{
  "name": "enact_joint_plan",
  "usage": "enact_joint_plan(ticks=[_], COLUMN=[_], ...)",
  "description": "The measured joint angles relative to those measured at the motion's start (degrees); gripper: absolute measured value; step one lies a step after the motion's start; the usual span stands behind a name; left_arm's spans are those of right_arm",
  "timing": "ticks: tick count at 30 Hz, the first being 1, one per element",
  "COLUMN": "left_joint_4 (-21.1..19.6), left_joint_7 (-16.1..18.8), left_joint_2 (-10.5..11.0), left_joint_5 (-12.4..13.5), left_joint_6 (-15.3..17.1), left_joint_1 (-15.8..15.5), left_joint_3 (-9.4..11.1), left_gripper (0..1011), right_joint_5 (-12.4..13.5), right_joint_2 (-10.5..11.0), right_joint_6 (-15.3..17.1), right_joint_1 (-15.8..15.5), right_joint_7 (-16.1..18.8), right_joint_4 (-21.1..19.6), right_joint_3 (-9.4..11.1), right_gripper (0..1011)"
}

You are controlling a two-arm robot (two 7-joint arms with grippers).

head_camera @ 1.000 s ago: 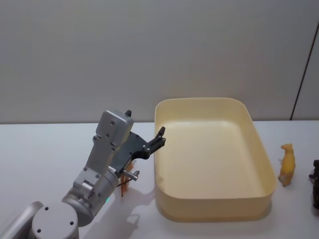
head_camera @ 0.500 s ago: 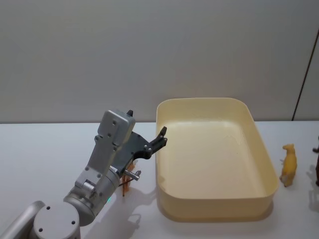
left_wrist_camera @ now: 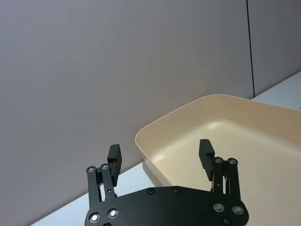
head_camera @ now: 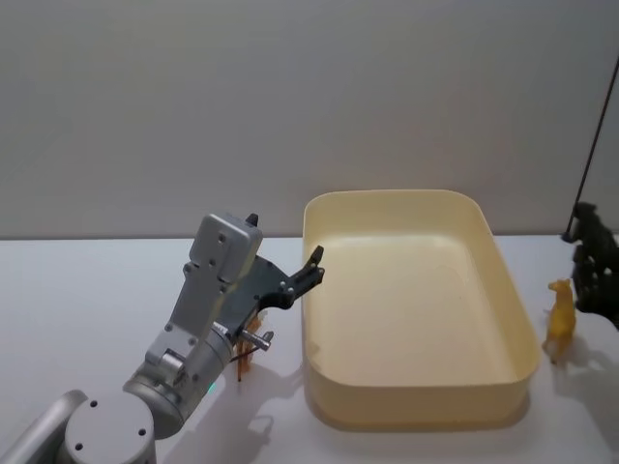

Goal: Pick up the toy alternately with two hands and place it into the central storage box.

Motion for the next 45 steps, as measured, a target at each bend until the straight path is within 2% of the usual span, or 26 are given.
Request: enact_joint_plan(ticks=[6, 10, 15, 23, 24, 25, 31, 40, 45], left_joint_4=[0.0, 0.0, 0.0, 0.0, 0.0, 0.0, 0.0, 0.0, 0.0], left_joint_7=[0.0, 0.0, 0.0, 0.0, 0.0, 0.0, 0.0, 0.0, 0.0], left_joint_2=[0.0, 0.0, 0.0, 0.0, 0.0, 0.0, 0.0, 0.0, 0.0], left_joint_5=[0.0, 0.0, 0.0, 0.0, 0.0, 0.0, 0.0, 0.0, 0.0], left_joint_6=[0.0, 0.0, 0.0, 0.0, 0.0, 0.0, 0.0, 0.0, 0.0], left_joint_1=[0.0, 0.0, 0.0, 0.0, 0.0, 0.0, 0.0, 0.0, 0.0], left_joint_3=[0.0, 0.0, 0.0, 0.0, 0.0, 0.0, 0.0, 0.0, 0.0], left_gripper=[1001, 1001, 1001, 1001, 1001, 1001, 1001, 1001, 1001], right_joint_5=[-0.64, -1.79, -2.85, -4.09, -4.16, -4.22, -4.22, -2.13, -0.17], right_joint_2=[-2.15, -4.68, -6.71, -8.95, -9.12, -9.25, -9.38, -7.34, -5.52], right_joint_6=[2.23, 4.49, 6.0, 7.6, 7.69, 7.78, 7.89, 6.77, 6.19], right_joint_1=[3.7, 7.67, 10.9, 14.48, 14.76, 14.94, 15.3, 13.26, 11.19], right_joint_7=[3.27, 5.87, 7.72, 9.76, 9.89, 10.01, 10.21, 7.6, 5.18], right_joint_4=[2.38, 5.93, 9.3, 13.03, 13.33, 13.51, 13.69, 10.41, 7.7], right_joint_3=[-1.42, -2.99, -4.24, -5.61, -5.73, -5.8, -5.81, -3.7, -1.83], right_gripper=[254, 254, 268, 516, 516, 576, 768, 1001, 1001])
